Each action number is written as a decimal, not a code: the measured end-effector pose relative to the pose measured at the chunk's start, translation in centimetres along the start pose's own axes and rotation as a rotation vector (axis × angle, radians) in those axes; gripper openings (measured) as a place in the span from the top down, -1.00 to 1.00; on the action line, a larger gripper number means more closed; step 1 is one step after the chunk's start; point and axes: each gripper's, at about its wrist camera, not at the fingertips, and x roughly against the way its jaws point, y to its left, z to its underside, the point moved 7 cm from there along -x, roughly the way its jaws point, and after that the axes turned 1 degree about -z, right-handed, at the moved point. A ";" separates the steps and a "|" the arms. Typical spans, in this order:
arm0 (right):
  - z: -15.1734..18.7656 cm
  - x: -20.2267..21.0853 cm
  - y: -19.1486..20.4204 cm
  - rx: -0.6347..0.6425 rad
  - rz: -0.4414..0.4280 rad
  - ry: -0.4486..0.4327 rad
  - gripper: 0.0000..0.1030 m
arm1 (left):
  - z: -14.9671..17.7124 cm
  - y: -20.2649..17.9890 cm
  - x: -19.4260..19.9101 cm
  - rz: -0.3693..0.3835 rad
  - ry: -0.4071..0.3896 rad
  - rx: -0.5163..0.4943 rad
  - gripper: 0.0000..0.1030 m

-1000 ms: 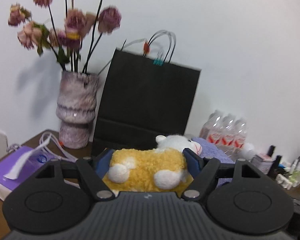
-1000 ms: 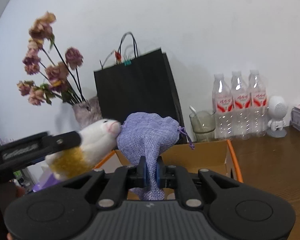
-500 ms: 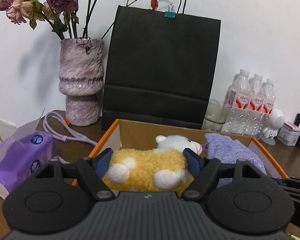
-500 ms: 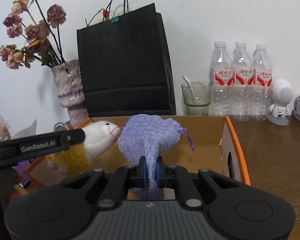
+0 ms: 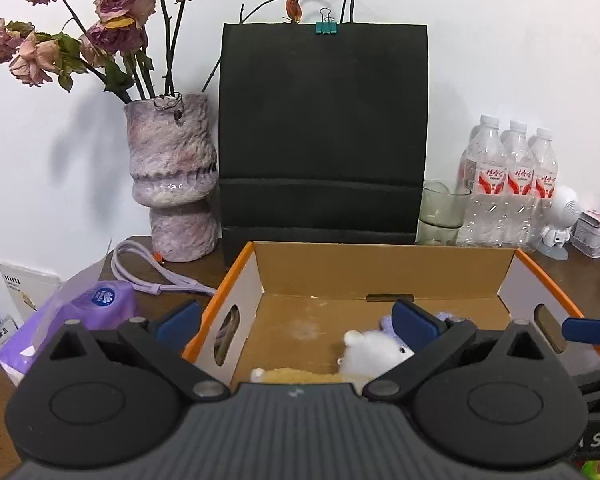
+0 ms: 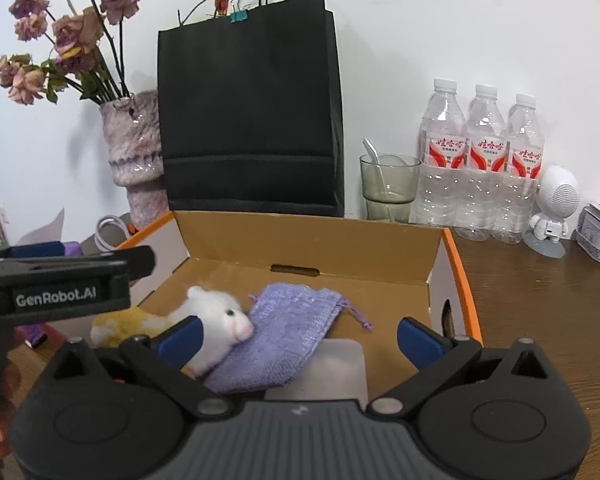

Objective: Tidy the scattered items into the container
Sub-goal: 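Lift both items into the cardboard box and open both tools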

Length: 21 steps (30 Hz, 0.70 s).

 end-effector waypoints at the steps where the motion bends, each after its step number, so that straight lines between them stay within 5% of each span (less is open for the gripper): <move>1: 0.0 0.0 -0.1 -0.005 0.001 0.003 -1.00 | 0.0 0.0 0.0 0.004 0.001 0.004 -1.00; 21: -0.5 1.2 -0.5 -0.012 -0.005 -0.010 -1.00 | -1.4 1.6 2.9 0.021 -0.053 0.113 -1.00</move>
